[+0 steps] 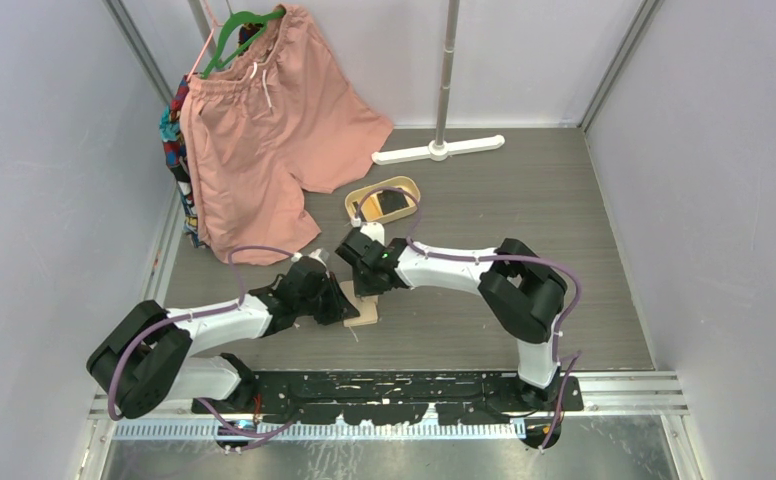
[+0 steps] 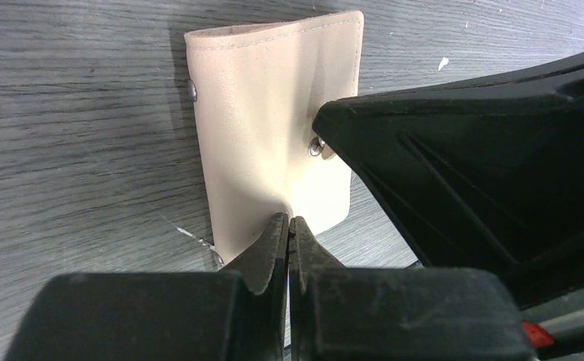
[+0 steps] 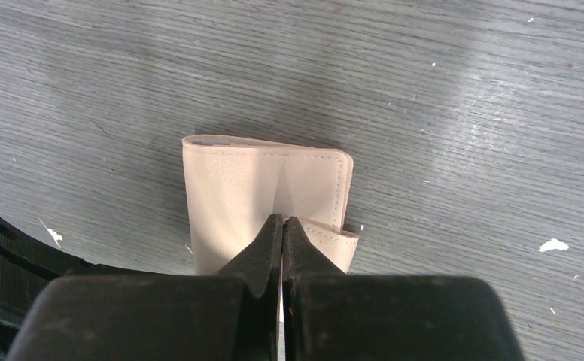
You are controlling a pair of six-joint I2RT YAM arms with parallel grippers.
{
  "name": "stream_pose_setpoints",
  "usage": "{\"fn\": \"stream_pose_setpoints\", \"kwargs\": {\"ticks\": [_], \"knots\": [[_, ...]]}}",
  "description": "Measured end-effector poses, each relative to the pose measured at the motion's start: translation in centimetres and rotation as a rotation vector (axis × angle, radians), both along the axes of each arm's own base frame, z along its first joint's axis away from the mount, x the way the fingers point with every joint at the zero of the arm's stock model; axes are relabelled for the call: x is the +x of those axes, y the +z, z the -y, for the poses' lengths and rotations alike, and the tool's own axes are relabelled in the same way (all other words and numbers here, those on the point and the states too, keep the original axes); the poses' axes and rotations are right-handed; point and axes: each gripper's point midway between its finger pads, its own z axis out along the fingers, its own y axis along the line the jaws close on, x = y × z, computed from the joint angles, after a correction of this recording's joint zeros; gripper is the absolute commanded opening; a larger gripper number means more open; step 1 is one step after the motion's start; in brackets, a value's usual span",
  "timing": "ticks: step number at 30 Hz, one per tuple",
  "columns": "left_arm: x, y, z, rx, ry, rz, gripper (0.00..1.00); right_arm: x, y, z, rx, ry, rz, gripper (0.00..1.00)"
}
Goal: Take the credit cards out of the card holder
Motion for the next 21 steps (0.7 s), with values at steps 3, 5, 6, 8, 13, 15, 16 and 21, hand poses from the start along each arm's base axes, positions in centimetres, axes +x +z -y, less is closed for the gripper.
{"fn": "stream_pose_setpoints", "kwargs": {"ticks": [3,5,6,8,13,15,16,21], "knots": [[0.01,0.01,0.00,0.000,0.000,0.000,0.01,-0.05,-0.16,-0.23,0.000,0.003,0.021,0.01],[0.00,0.00,-0.02,0.000,0.001,0.001,0.01,0.02,-0.37,-0.49,0.015,0.005,0.034,0.01],[0.02,-0.01,-0.04,0.001,0.002,0.002,0.01,0.06,-0.50,-0.62,0.022,0.009,0.039,0.01],[0.02,-0.03,-0.12,0.001,0.005,0.005,0.01,0.10,-0.62,-0.77,0.034,0.018,0.050,0.01],[0.07,-0.03,-0.18,-0.007,0.011,0.013,0.01,0.08,-0.61,-0.85,0.065,0.052,0.082,0.01],[0.09,-0.06,-0.22,-0.009,0.015,0.013,0.01,0.05,-0.63,-0.82,0.076,0.067,0.096,0.01],[0.09,-0.06,-0.21,-0.011,0.015,0.014,0.01,0.04,-0.62,-0.81,0.081,0.074,0.102,0.01],[0.23,-0.08,-0.34,-0.017,0.025,0.015,0.01,-0.06,-0.62,-0.79,0.116,0.106,0.137,0.07]]}}
